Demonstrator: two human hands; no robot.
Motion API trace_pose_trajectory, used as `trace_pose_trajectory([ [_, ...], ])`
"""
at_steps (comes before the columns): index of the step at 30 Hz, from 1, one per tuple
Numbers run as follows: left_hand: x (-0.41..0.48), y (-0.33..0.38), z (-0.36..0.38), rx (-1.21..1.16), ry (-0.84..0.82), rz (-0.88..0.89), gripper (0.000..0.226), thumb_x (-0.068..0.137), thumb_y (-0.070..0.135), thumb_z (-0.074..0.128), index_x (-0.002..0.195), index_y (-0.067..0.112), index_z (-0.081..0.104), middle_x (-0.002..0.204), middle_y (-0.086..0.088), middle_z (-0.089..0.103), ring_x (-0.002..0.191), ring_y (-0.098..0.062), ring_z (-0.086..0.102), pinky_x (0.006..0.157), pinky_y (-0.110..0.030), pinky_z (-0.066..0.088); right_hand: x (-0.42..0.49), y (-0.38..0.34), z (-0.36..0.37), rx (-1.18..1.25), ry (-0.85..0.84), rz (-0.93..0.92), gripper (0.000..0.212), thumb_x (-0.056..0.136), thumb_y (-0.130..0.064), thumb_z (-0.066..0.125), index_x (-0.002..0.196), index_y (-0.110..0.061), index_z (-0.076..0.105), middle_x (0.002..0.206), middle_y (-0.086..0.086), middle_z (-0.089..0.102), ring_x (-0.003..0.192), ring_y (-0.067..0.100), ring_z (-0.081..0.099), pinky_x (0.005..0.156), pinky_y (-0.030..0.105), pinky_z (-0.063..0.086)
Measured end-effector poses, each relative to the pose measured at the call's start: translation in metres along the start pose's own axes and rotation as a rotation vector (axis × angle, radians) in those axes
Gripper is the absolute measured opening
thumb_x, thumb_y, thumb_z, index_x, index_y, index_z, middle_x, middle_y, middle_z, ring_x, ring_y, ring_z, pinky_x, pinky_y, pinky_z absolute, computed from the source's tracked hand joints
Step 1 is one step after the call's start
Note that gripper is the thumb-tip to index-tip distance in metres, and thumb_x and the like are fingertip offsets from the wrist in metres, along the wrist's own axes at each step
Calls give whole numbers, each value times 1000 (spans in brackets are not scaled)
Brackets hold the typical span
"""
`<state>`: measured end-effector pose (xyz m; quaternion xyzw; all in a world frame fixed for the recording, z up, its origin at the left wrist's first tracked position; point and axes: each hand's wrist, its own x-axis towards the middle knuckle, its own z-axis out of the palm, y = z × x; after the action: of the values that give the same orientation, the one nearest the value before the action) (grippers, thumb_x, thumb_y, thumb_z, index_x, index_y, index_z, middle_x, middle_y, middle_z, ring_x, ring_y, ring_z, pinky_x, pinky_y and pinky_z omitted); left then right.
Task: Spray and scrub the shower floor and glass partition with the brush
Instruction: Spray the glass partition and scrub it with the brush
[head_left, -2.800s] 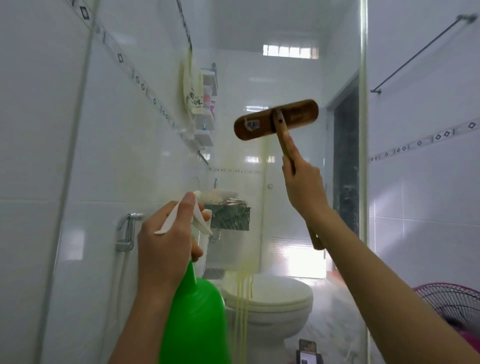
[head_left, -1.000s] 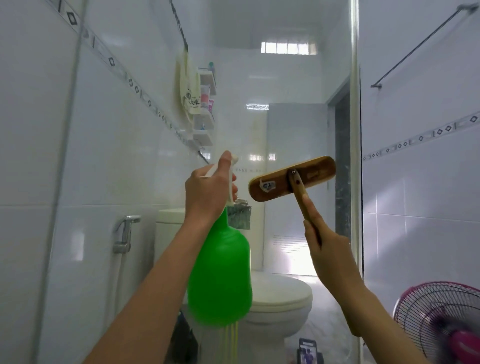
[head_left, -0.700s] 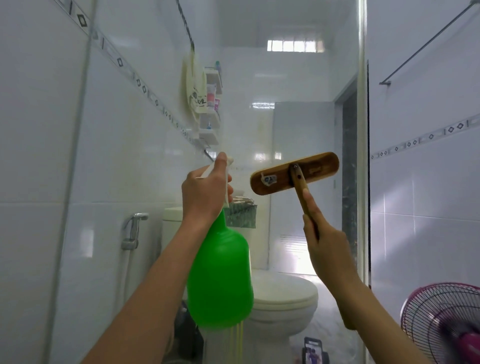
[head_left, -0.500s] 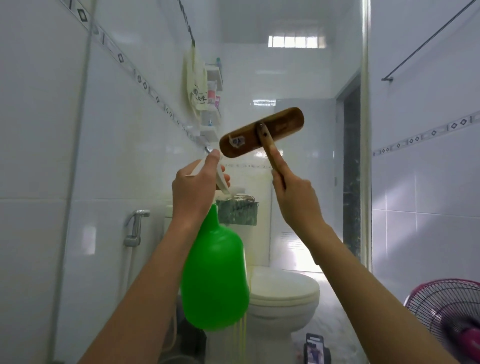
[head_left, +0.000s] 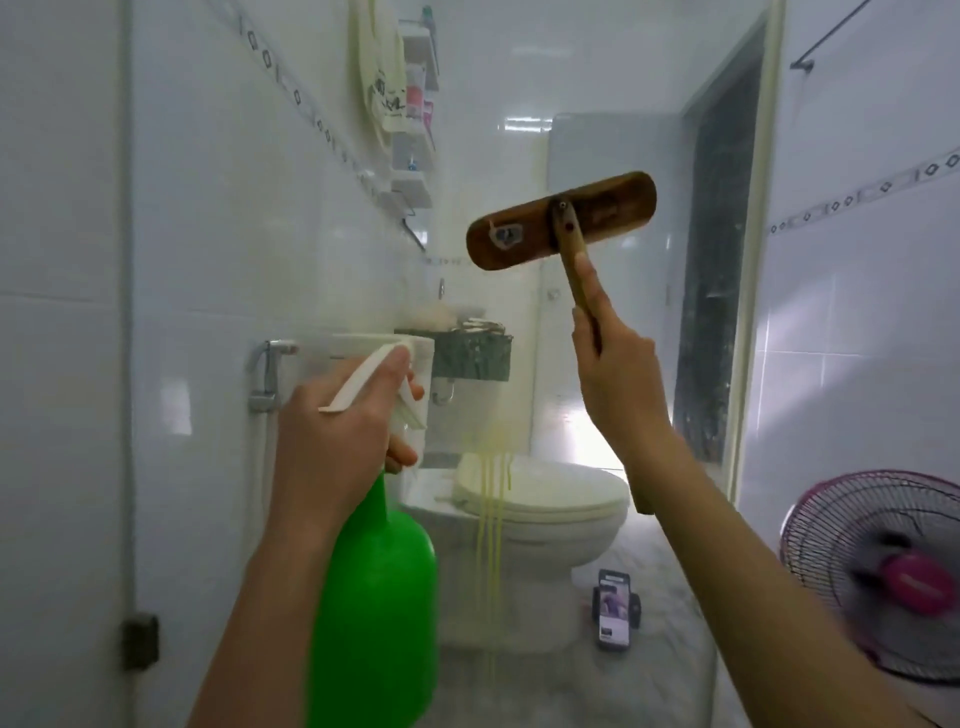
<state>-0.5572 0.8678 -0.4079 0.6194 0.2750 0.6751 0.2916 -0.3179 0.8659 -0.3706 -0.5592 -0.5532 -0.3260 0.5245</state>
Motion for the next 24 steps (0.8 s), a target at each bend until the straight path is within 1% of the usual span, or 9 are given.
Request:
trace_pose_trajectory([
  [3, -21, -23, -6, -40, 68, -38, 31, 97, 36, 60, 80, 15, 76, 69, -5, 73, 36, -10, 54, 42, -23, 50, -107, 23, 7, 11, -44, 64, 58, 101, -29, 39, 149, -43, 11, 51, -3, 45, 39, 12, 45, 41, 20, 47],
  [6, -36, -42, -12, -44, 90, -72, 30, 98, 36, 59, 81, 19, 75, 62, 3, 71, 36, -7, 52, 41, -17, 46, -174, 30, 7, 19, -96, 97, 58, 98, -29, 38, 150, -34, 13, 47, -13, 34, 35, 8, 40, 39, 11, 38],
  [8, -40, -50, -12, -34, 81, -89, 30, 99, 35, 58, 80, 18, 75, 57, 8, 69, 35, -7, 51, 41, -14, 44, -145, 21, 13, 8, -88, 53, 56, 97, -35, 31, 149, -35, 10, 48, -8, 38, 37, 6, 39, 40, 12, 37],
  [12, -41, -58, -7, -3, 64, -89, 32, 99, 36, 59, 81, 14, 75, 50, 10, 64, 36, -9, 53, 42, -13, 44, -70, -2, 28, 3, -9, -23, 54, 97, -40, 27, 145, -38, 4, 60, 2, 53, 42, 13, 48, 43, 20, 48],
  [14, -43, -62, -7, 17, 60, -78, 33, 99, 36, 59, 81, 13, 75, 49, 8, 63, 35, -8, 52, 41, -14, 44, -90, 6, 32, -10, -24, -15, 54, 97, -38, 28, 147, -36, 6, 57, 1, 51, 41, 12, 46, 42, 20, 47],
  [17, -42, -69, -9, 27, 63, -72, 32, 99, 35, 60, 83, 12, 75, 61, 5, 67, 36, -8, 53, 40, -14, 42, -176, 29, 22, -24, -78, 56, 53, 102, -39, 32, 151, -34, 12, 50, -15, 34, 37, 4, 37, 40, 11, 34],
  [19, -44, -75, -11, 21, 56, -89, 32, 99, 35, 60, 84, 10, 75, 59, 4, 66, 37, -9, 54, 40, -14, 43, -210, 32, 16, -9, -119, 87, 52, 102, -41, 31, 151, -37, 13, 49, -18, 26, 35, 3, 34, 38, 12, 33],
  [22, -48, -84, -9, 44, 42, -100, 32, 99, 35, 60, 81, 12, 75, 54, 5, 66, 42, -14, 58, 44, -16, 48, -166, 15, 28, 1, -89, 42, 54, 101, -28, 40, 149, -27, 17, 50, -15, 33, 36, 2, 35, 38, 11, 35],
  [24, -49, -90, -7, 68, 30, -92, 29, 98, 38, 60, 76, 24, 73, 66, 5, 71, 54, -13, 63, 53, -25, 54, -122, -3, 38, 1, -54, -8, 53, 101, -25, 39, 147, -26, 13, 52, -4, 41, 39, 2, 35, 42, 9, 35],
])
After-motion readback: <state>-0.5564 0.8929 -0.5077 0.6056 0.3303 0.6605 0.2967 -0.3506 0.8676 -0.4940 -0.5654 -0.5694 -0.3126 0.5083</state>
